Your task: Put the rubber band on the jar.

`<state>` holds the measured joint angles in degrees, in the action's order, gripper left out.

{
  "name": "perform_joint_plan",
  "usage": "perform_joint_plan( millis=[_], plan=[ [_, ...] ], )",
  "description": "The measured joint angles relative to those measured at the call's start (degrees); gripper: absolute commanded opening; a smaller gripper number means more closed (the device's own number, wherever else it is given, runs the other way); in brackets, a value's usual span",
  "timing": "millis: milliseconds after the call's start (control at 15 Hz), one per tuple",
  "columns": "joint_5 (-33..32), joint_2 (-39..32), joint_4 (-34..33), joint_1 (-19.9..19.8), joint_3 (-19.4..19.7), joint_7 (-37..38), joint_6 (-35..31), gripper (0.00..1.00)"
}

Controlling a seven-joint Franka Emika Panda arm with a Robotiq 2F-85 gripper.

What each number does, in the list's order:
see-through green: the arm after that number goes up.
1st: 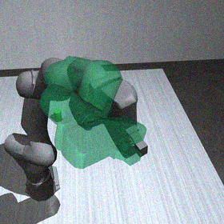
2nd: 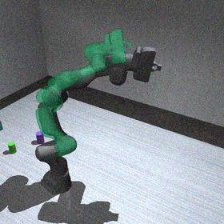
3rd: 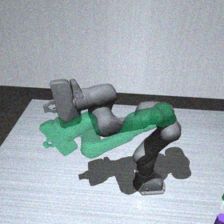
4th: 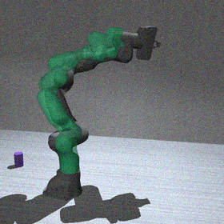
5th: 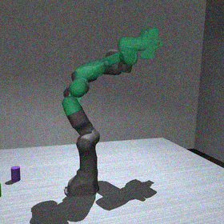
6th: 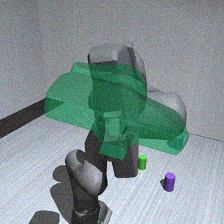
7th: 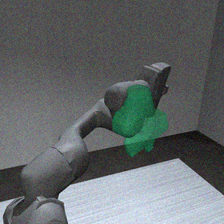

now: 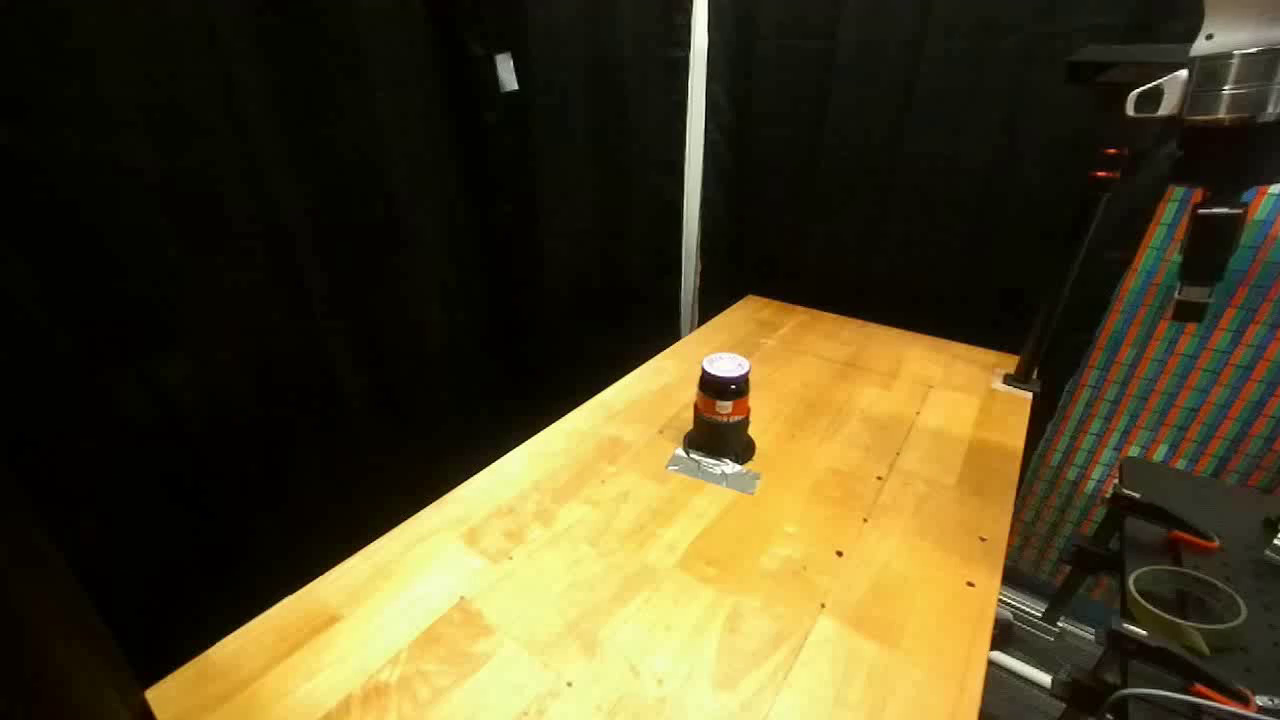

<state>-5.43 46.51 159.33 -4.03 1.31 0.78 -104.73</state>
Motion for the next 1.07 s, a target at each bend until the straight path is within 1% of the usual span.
perform_joint_plan(
  millis=[400,533,600,800,1067],
  plan=[
    [0.0,-0.02,-0.01,0.0,0.0,0.0,0.0,1.0],
    [0.0,-0.84,-0.23,0.41,0.2,-1.02,-1.59,1.0],
    [0.01,-2.13,-0.59,0.82,0.42,-2.01,-3.74,1.0],
    [0.56,-10.14,-3.37,2.81,1.56,-6.0,-11.11,1.0],
    [5.26,-24.0,-11.1,5.97,2.88,-12.29,-15.32,1.0]
  ],
)
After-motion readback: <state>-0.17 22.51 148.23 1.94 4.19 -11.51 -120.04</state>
